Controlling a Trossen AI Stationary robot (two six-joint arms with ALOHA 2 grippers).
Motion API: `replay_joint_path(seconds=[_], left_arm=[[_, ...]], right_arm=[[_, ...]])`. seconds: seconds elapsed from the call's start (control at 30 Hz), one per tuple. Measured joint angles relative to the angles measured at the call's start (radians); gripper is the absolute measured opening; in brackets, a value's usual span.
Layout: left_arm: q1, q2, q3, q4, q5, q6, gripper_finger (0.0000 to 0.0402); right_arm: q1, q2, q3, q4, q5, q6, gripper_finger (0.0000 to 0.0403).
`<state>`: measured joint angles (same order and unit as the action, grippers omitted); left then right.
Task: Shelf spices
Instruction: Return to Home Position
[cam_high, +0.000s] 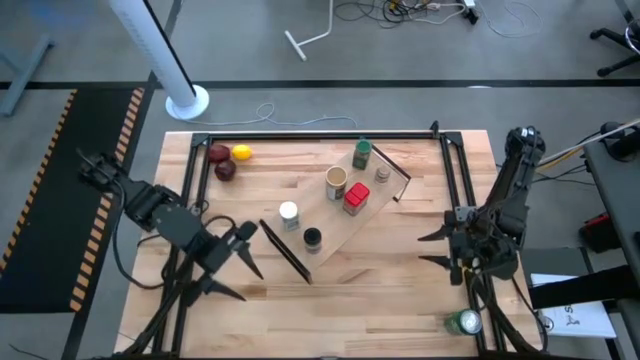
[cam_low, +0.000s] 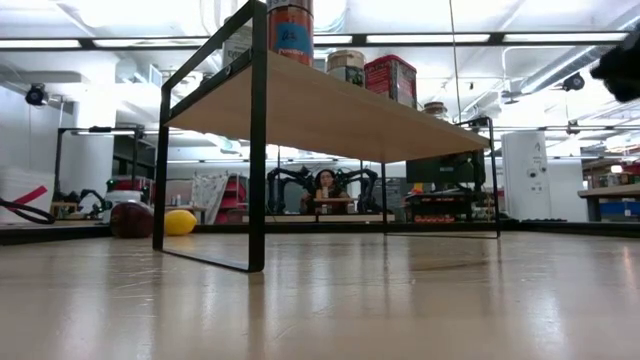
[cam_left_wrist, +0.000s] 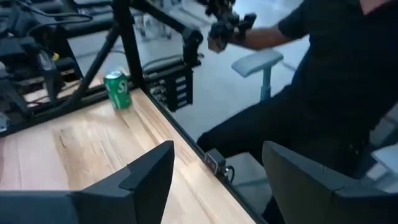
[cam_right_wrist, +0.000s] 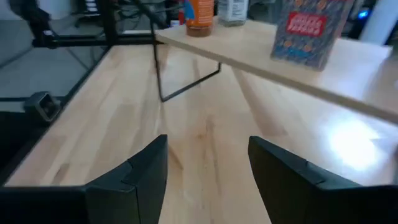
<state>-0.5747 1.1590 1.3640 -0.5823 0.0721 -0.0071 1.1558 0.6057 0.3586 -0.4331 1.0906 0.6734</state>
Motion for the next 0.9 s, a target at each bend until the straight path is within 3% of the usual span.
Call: replay_joint_path(seconds=[0.43, 0.7, 0.9], left_arm=[[0.000, -0.420, -0.624, 0.431, -0.028, -0.054, 0.0215], [0.000, -0.626, -0.801, 0.407, -0.178, -0.102, 0.0220], [0.001, -0.710, -0.887, 0.406, -0.266, -0.163, 0.0230]], right_arm=[[0.014, -0.186, -0.158, -0.079, -0.019, 0.074, 0.0199], [0.014, -0.172, -0.165, -0.077, -0.022, 0.146, 0.0199], [0.014, -0.171, -0.165, -0.064, -0.022, 0.150, 0.0199]])
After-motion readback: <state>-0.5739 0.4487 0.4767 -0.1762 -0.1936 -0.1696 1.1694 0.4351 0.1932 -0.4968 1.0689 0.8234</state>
